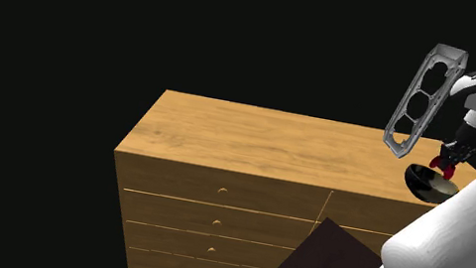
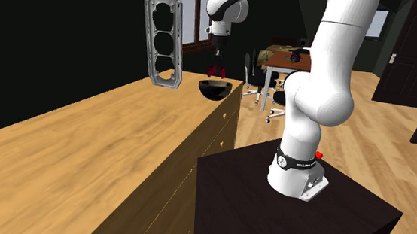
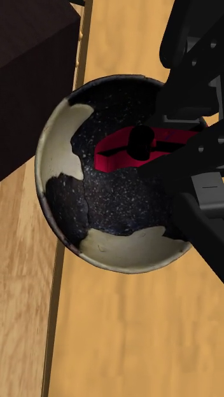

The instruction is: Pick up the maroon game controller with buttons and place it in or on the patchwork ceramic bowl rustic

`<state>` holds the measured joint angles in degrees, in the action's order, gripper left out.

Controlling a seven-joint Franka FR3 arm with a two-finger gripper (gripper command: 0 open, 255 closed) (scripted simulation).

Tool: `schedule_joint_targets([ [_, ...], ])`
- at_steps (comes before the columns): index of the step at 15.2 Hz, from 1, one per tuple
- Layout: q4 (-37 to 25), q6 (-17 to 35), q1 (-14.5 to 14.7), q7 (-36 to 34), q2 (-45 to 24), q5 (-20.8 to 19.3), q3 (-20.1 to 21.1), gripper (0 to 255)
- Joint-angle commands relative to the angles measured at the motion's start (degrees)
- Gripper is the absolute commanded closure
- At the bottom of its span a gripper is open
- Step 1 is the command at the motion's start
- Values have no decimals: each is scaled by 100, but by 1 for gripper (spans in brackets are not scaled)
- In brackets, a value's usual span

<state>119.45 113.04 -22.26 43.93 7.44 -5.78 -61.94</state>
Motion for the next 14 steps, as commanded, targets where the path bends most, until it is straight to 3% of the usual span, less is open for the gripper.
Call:
schedule_joint_targets([
  [1,102,160,18,68,-101,86,-54,255],
  [10,165,259,27,114,-168,145,-86,255],
  [11,165,259,27,114,-168,145,-86,0],
  [14,165,259,27,114,-168,144,-86,0],
])
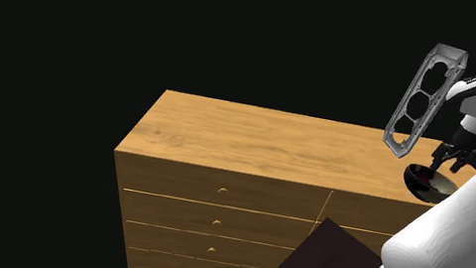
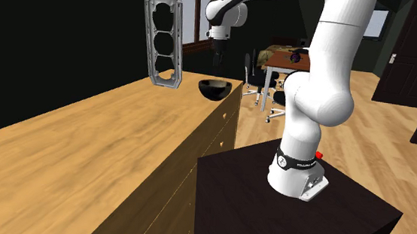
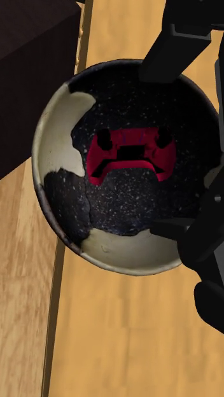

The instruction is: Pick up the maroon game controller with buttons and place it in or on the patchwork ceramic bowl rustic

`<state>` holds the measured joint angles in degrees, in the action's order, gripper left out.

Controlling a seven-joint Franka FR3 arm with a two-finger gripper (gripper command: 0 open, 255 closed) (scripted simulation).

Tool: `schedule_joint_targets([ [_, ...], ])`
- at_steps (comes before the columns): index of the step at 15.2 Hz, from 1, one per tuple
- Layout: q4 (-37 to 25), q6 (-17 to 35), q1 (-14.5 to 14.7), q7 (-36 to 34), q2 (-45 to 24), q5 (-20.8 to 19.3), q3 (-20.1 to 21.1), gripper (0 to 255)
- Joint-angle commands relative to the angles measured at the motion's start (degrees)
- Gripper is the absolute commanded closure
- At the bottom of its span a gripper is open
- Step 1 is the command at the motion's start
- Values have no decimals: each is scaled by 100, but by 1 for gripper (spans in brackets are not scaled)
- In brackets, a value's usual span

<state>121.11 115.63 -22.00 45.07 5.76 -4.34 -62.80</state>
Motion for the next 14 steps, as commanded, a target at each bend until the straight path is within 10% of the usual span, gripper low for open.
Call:
schedule_joint_targets([
  [1,0,0,0,0,0,0,0,0],
  [14,-574,-744,-33,-195,309,-245,174,0],
])
